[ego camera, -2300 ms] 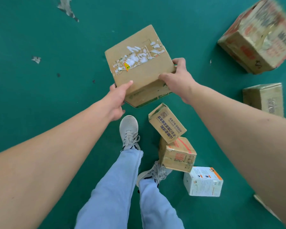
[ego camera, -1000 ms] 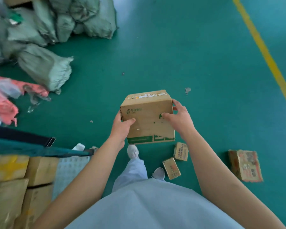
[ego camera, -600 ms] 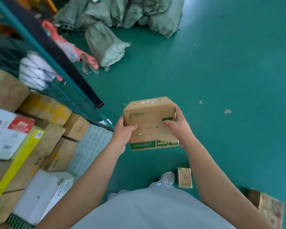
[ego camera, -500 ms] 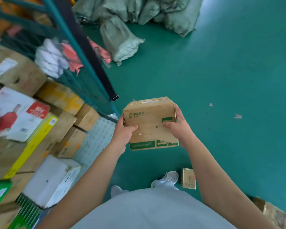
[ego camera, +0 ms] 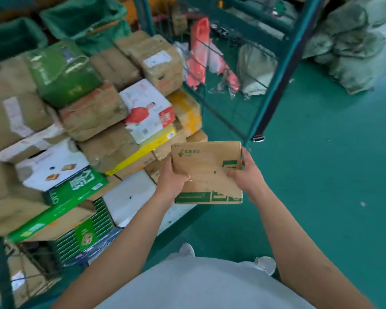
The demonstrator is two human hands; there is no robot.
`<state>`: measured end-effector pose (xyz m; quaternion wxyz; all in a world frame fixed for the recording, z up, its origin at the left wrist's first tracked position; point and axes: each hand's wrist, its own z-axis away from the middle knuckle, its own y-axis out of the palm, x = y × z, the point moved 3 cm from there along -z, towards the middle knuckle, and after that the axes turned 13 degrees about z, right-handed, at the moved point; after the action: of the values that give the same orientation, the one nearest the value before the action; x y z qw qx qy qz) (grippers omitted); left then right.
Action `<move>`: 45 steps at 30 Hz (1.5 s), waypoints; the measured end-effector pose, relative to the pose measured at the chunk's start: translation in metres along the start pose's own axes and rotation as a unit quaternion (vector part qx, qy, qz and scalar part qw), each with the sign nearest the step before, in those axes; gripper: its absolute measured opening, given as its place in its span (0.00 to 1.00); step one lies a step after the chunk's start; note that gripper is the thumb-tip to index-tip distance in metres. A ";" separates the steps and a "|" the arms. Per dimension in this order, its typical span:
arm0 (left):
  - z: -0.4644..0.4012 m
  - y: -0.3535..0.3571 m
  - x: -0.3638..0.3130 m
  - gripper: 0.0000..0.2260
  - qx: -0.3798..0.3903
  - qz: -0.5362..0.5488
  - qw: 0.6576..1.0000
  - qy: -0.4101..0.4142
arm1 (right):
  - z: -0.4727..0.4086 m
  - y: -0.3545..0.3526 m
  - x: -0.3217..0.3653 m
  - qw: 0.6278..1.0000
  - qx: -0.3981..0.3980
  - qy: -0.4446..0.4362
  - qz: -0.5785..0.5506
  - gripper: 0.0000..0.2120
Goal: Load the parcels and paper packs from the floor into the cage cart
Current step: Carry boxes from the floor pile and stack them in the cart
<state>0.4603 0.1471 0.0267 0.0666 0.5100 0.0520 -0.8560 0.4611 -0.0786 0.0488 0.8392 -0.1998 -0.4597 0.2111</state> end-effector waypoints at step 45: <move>-0.204 -0.068 -0.216 0.37 -0.307 0.136 0.935 0.115 | -0.277 0.009 0.361 0.967 0.124 -0.205 0.091 0.37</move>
<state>0.7270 0.2591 0.1215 0.3294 0.5616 0.2490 -0.7170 0.8736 0.0838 0.1546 0.7221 -0.0879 -0.5724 0.3784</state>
